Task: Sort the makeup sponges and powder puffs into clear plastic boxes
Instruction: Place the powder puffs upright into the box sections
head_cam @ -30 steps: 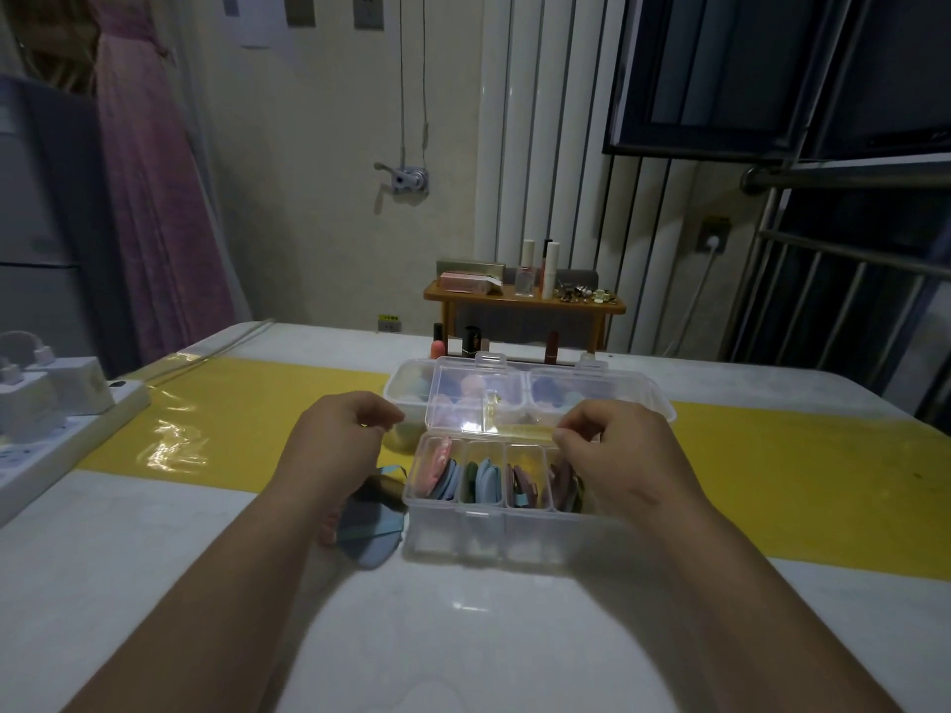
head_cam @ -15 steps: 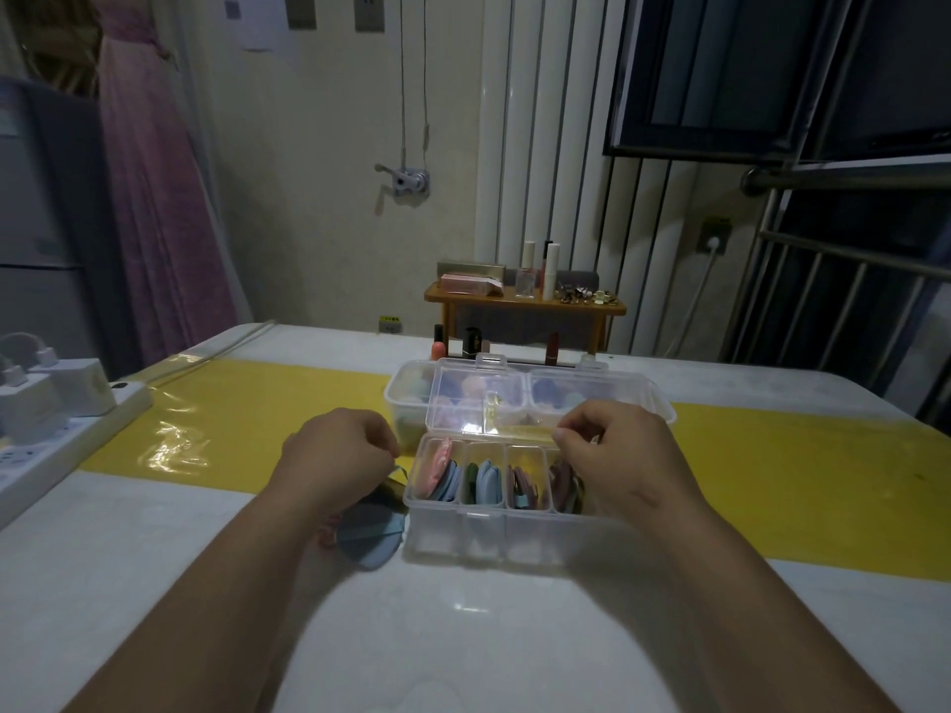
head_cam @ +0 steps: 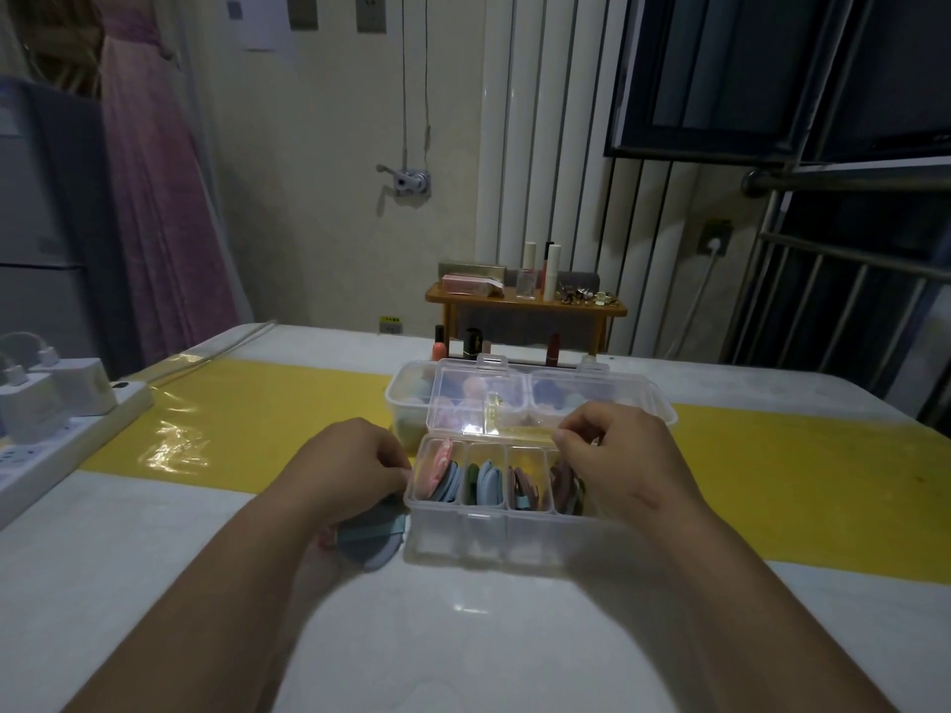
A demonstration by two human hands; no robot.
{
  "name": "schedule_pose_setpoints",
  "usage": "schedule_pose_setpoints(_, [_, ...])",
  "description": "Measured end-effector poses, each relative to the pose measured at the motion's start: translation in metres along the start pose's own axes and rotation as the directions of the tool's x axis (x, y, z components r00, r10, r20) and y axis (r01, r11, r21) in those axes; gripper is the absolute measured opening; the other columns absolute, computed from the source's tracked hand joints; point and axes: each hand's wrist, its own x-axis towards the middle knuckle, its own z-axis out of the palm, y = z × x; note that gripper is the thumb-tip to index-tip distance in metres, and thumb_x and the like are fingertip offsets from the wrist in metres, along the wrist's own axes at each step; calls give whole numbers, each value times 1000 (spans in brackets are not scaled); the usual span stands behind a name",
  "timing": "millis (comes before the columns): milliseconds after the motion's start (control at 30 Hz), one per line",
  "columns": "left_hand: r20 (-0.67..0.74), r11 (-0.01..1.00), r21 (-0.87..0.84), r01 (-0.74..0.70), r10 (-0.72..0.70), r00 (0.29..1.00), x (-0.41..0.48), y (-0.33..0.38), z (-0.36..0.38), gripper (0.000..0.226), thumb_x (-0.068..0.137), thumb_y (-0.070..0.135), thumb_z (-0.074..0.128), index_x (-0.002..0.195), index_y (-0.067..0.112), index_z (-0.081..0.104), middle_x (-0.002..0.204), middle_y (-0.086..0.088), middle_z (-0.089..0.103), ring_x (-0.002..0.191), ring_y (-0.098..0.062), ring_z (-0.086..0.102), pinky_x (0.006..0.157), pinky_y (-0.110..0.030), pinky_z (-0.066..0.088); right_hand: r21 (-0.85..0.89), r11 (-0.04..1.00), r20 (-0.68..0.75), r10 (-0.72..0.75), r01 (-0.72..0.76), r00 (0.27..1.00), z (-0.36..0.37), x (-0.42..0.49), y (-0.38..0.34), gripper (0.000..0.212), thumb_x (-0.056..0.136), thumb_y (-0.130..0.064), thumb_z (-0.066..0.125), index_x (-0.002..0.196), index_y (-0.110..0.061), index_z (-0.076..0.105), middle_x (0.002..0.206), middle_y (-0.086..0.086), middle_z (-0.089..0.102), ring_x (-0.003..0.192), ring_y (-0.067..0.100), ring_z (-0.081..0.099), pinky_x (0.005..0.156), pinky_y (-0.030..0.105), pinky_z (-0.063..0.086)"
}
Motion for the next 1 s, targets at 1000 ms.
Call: schedule_pose_setpoints(1000, [-448, 713, -625, -317, 6, 894, -10, 40, 11, 13, 93, 6, 62, 88, 17, 59, 78, -1, 67, 63, -11, 66, 57, -20, 55, 220, 966, 162, -172, 134, 972, -1, -7, -14, 24, 94, -24, 61, 107, -45, 62, 100, -28, 62, 86, 2, 57, 73, 25, 54])
